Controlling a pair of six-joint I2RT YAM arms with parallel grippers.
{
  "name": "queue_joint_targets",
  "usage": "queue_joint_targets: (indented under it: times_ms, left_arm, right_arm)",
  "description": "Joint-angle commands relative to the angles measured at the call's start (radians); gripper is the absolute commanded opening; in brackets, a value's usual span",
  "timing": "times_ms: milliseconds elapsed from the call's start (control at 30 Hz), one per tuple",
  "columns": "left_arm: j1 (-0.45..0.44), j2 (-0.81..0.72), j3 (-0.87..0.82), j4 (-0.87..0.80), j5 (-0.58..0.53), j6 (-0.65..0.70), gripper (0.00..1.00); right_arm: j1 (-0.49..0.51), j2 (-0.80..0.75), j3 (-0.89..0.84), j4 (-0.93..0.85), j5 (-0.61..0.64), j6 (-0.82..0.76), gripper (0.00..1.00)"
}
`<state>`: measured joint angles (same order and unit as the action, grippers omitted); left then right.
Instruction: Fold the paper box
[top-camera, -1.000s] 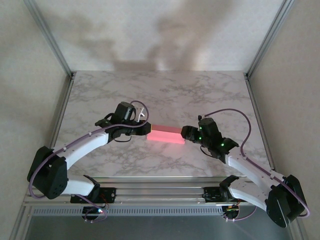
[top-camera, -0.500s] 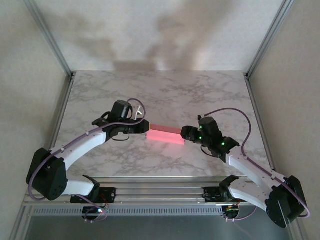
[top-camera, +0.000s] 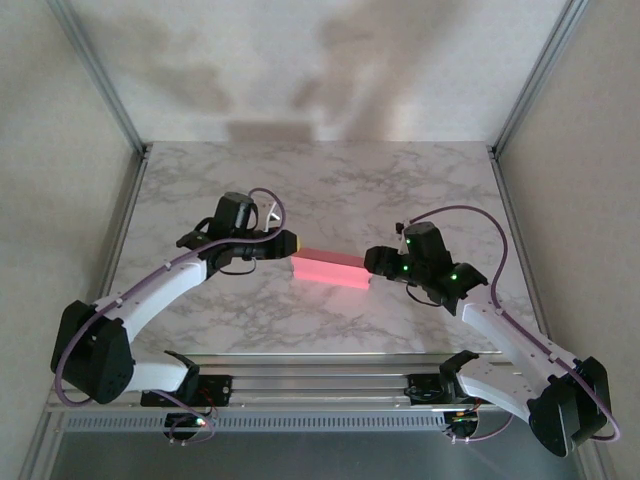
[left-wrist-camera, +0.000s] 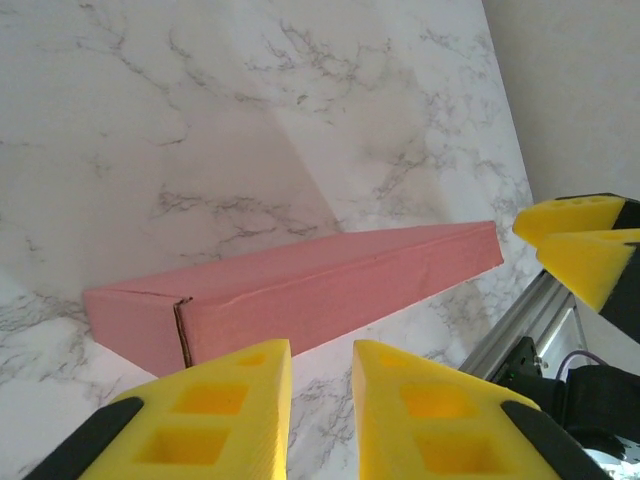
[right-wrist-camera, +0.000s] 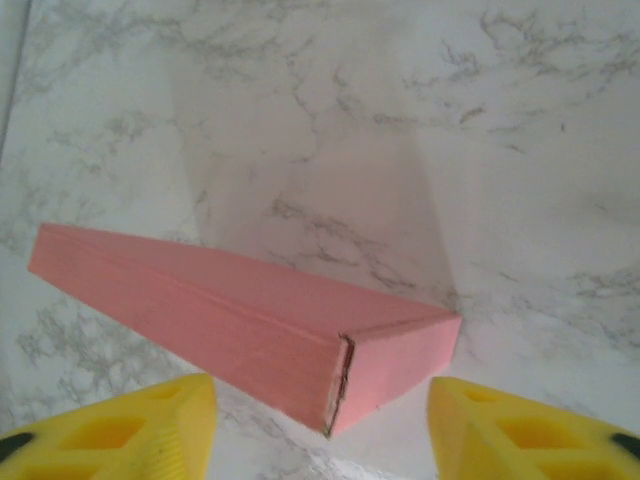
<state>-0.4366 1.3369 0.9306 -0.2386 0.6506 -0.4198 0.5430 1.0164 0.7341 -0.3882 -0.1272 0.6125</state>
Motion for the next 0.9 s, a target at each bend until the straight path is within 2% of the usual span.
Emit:
queue_joint_targets:
  times_ms: [0, 133, 433, 700, 867]
  left_arm:
    - [0.004, 0.023, 0.005, 0.026, 0.057, 0.001, 0.23]
    - [-0.002, 0.053, 0.001, 0.012, 0.056, 0.016, 0.23]
    - [-0.008, 0.066, -0.048, 0.008, 0.008, 0.019, 0.22]
    - [-0.007, 0.066, -0.118, 0.027, -0.003, 0.003, 0.22]
    - [-0.017, 0.010, -0.166, 0.046, 0.001, -0.031, 0.22]
  right_arm:
    - [-0.011, -0.001, 0.007, -0.076, -0.020, -0.020, 0.49]
    - [-0.019, 0.002, -0.020, -0.071, -0.031, -0.020, 0.41]
    - [-0.020, 0.067, -0.051, -0.017, -0.048, -0.028, 0.38]
    - [-0.021, 0.063, -0.072, -0.039, -0.044, -0.033, 0.33]
    - [-0.021, 0.033, -0.091, -0.044, -0.062, -0.035, 0.29]
